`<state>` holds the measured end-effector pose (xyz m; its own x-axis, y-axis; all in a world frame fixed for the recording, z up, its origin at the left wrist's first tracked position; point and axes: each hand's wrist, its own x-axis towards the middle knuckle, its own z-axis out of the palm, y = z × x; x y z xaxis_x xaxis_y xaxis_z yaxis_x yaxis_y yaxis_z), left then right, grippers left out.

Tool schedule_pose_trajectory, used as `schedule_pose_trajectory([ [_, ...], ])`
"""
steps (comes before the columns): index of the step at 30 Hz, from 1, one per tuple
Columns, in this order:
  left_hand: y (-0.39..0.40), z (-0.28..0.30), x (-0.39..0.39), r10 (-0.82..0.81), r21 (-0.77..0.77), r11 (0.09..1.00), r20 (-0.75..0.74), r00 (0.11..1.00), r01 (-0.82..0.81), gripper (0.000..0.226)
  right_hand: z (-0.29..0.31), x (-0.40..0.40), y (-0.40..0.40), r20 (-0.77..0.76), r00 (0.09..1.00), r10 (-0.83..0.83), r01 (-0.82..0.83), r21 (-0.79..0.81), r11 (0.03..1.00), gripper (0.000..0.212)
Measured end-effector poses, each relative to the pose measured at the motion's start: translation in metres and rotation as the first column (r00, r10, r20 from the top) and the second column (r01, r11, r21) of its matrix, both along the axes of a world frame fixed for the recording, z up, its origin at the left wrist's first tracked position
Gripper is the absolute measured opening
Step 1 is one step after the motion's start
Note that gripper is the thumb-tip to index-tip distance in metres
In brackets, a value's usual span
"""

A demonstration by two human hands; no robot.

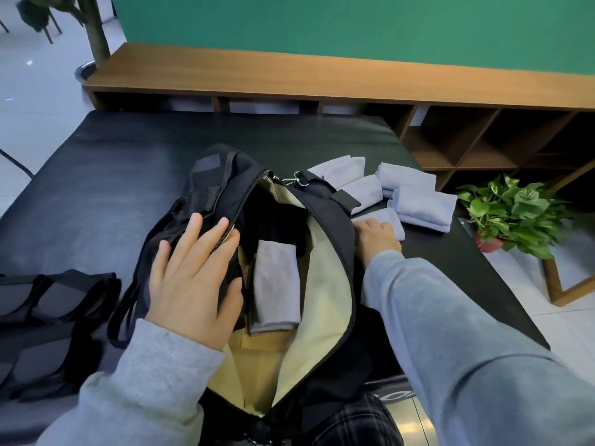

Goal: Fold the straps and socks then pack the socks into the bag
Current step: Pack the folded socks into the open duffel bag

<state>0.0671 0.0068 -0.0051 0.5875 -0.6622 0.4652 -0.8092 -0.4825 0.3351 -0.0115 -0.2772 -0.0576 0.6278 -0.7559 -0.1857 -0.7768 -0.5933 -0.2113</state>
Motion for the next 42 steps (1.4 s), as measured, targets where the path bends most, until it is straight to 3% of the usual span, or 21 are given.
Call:
schedule_pose_trajectory([
  [10,0.001,0.007,-0.008,-0.015,-0.011,1.0,-0.009,1.0,0.015,0.056,-0.009,-0.03,0.01,0.052,0.997,-0.055,0.054,0.024,0.998,0.047],
  [17,-0.016,0.032,-0.029,-0.157,-0.06,0.986,0.001,0.988,0.156,0.049,-0.015,-0.075,0.013,0.139,0.986,-0.094,0.089,0.04,0.995,0.041],
  [19,-0.034,0.04,-0.043,-0.185,-0.011,0.983,0.017,0.983,0.185,0.048,-0.019,-0.091,0.008,0.149,0.986,-0.078,0.076,0.019,0.997,0.051],
  [21,-0.057,0.053,-0.062,-0.213,0.096,0.972,-0.013,0.977,0.214,0.051,-0.023,-0.107,0.004,0.207,0.975,-0.075,0.077,0.0,0.997,0.042],
  [23,-0.083,0.057,-0.075,-0.266,0.207,0.937,-0.099,0.959,0.281,0.054,-0.027,-0.123,0.002,0.338,0.937,-0.085,0.094,-0.011,0.995,0.03],
  [25,-0.11,0.056,-0.08,-0.253,0.391,0.871,-0.16,0.954,0.297,0.058,-0.03,-0.132,0.0,0.457,0.888,-0.056,0.094,-0.059,0.994,0.039],
  [27,-0.136,0.049,-0.08,-0.261,0.461,0.834,-0.152,0.953,0.302,0.059,-0.035,-0.133,-0.003,0.458,0.889,-0.022,0.081,-0.109,0.991,0.053],
  [30,-0.174,0.034,-0.078,-0.274,0.56,0.771,-0.141,0.951,0.304,0.061,-0.043,-0.131,-0.006,0.466,0.885,-0.012,0.119,-0.201,0.972,0.049],
  [34,-0.222,0.017,-0.064,-0.178,0.593,0.77,-0.152,0.972,0.233,0.052,-0.055,-0.131,-0.012,0.597,0.803,-0.003,0.147,-0.192,0.97,0.041],
  [38,-0.26,-0.003,-0.039,-0.021,0.624,0.77,-0.186,0.982,0.134,0.048,-0.06,-0.131,-0.011,0.654,0.753,-0.068,0.168,-0.092,0.981,0.05],
  [42,-0.288,-0.008,-0.029,-0.034,0.702,0.71,-0.047,0.998,0.058,0.042,-0.063,-0.129,-0.011,0.67,0.741,-0.05,0.184,-0.131,0.974,0.046],
])
